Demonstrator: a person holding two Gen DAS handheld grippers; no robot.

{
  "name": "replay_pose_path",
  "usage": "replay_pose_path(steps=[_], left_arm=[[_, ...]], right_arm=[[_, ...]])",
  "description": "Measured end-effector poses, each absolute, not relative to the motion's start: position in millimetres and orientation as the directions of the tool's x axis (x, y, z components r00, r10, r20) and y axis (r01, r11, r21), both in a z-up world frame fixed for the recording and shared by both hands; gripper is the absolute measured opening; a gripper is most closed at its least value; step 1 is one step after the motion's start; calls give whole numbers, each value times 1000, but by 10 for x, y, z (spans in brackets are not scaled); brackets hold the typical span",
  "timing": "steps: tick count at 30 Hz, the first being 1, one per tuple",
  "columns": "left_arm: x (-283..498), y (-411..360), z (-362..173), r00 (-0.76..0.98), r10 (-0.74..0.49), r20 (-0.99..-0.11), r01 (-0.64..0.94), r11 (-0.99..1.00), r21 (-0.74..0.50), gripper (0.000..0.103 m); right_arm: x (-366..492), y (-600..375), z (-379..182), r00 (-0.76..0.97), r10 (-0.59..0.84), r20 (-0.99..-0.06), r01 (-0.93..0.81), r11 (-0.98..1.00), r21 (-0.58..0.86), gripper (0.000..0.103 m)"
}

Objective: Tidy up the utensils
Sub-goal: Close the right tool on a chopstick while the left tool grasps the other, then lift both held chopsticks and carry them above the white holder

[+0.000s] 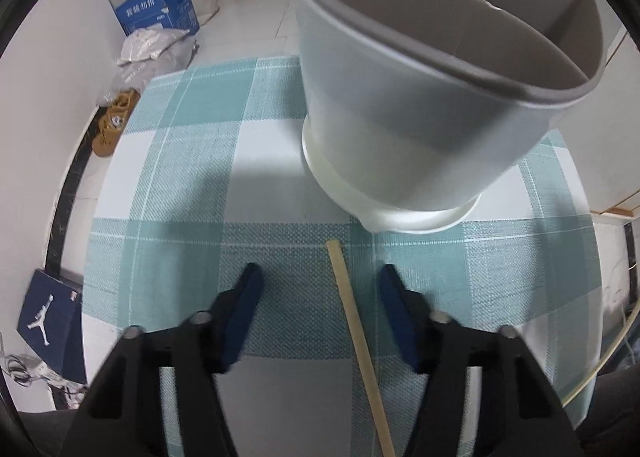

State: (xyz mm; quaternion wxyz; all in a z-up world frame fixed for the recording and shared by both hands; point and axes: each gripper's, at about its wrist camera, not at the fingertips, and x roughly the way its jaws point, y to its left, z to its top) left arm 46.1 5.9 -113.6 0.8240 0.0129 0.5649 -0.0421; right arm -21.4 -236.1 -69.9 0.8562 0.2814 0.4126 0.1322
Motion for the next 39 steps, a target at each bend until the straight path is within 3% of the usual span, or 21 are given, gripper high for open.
replay_pose_path(steps=[2, 6, 20, 39], left_arm=[[461, 54, -1126, 364, -56, -930, 89, 996, -25, 27], [427, 59, -1122, 358, -85, -930, 113, 992, -47, 6], [407, 213, -993, 362, -226, -904, 60, 974, -220, 2], [39, 262, -284, 566, -365, -740, 140, 926, -350, 2]], right_arm=[[-224, -2371, -699, 625, 456, -634, 12, 806, 591, 4], [-237, -2375, -700, 626, 451, -636, 17, 808, 589, 4], [-263, -2218, -619, 639, 434, -635, -1, 827, 563, 4], [-394, -1891, -389, 697, 397, -597, -83, 872, 483, 4]])
